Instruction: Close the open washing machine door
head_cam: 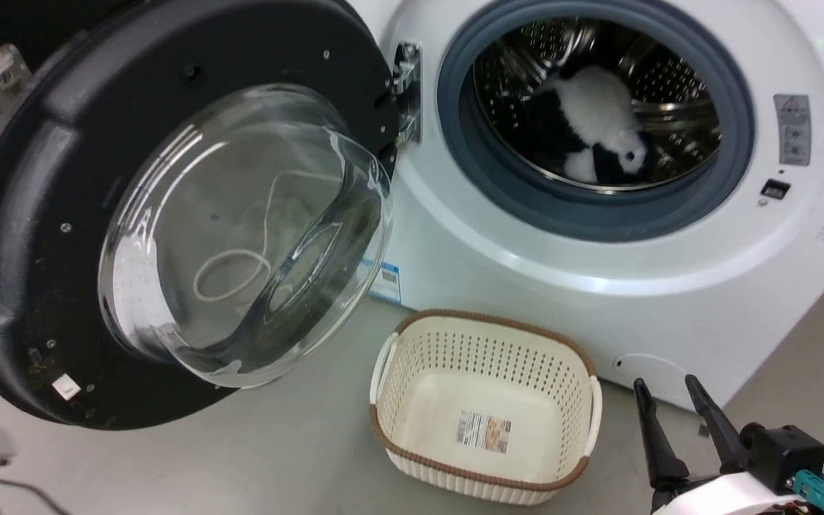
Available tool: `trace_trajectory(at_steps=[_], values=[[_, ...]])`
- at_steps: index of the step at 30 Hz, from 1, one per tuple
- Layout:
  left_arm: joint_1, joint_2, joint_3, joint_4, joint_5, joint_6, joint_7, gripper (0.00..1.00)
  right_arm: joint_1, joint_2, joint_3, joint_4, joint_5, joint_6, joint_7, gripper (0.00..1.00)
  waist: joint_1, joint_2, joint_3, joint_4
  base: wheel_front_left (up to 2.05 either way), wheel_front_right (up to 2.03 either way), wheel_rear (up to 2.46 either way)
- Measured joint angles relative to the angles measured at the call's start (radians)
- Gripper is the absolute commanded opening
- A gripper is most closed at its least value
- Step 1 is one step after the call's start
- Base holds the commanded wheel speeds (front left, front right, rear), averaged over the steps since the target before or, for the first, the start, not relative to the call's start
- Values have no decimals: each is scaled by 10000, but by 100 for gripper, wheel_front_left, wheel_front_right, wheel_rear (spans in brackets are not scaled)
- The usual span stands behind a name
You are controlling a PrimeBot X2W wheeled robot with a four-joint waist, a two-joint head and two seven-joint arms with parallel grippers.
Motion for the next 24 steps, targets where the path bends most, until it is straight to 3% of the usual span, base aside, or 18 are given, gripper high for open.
trace_trajectory(at_steps=[6, 12, 18, 24], values=[[-356, 802, 581, 1457, -416, -105, 96, 0, -19, 2, -201, 23, -98, 0, -111, 100, 1, 0, 453, 11, 0, 0, 0], [-1020, 1795, 637, 2901, -882, -721, 556, 0, -174, 0, -623, 2, -314, 0, -226, 100, 1, 0, 1125, 68, 0, 0, 0], [-1572, 2297, -201, 3603, -1360, -1375, 1279, 0, -290, 0, -723, -42, -464, 0, -259, 100, 1, 0, 1389, 233, 0, 0, 0], [-1428, 2656, -1630, 3465, -2993, -1482, 2640, 0, -323, 0, -842, -13, -430, 0, -355, 100, 0, 0, 1337, 408, 0, 0, 0]])
